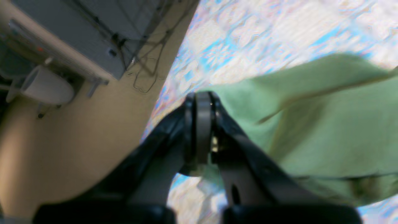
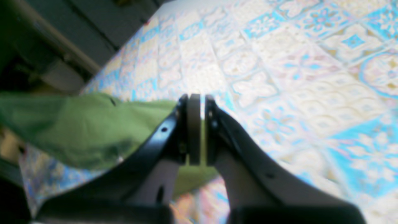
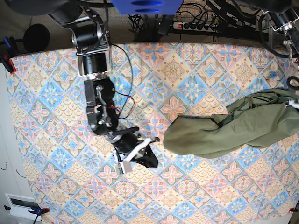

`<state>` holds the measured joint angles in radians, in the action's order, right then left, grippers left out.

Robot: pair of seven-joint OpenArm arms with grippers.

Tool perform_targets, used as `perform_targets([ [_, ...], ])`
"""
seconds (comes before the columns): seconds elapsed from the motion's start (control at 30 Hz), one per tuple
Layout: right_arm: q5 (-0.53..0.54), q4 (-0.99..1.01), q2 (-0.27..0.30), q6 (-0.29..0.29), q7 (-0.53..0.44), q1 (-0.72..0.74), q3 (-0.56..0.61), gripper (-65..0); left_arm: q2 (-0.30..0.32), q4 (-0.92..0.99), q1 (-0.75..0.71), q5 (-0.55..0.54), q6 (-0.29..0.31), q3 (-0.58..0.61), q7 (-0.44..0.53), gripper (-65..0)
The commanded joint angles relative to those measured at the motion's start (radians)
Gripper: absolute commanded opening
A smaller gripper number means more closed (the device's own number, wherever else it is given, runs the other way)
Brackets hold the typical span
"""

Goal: Layout the t-shirt on the table in an organized manner, then fold the t-shirt properly
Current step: 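Pull the grasped end with the right gripper away from the left gripper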

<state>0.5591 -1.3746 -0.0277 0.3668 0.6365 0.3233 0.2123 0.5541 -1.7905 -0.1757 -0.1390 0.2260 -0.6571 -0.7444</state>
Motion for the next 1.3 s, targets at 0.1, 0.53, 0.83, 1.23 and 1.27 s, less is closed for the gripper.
perform_targets([
  [0.1,0.014,-0.013,0.022,0.004,-0.016,0.021,0.002,-62.7,0.025,-0.019,0.005,0.005,-0.012,-0.002,0.024,-65.0],
  [0.53,0.009,0.192,-0.071,0.002,-0.011,-0.026,0.003,-32.5,0.025,-0.018,-0.014,0.005,-0.012,-0.002,0.023,-65.0],
  [0.83,0.008,0.378,-0.129,0.002,-0.091,-0.025,0.000,-32.5,0.025,-0.016,-0.046,0.005,-0.012,-0.002,0.027,-65.0],
  [1.23,0.008,0.509,-0.129,0.002,-0.182,0.060,0.000,-32.3,0.025,-0.016,-0.046,0.005,-0.012,-0.003,0.027,-65.0],
  [1.27,0.008,0.509,-0.129,0.002,-0.185,0.070,0.000,-32.3,0.025,-0.016,-0.046,0.005,-0.012,-0.003,0.027,-65.0],
])
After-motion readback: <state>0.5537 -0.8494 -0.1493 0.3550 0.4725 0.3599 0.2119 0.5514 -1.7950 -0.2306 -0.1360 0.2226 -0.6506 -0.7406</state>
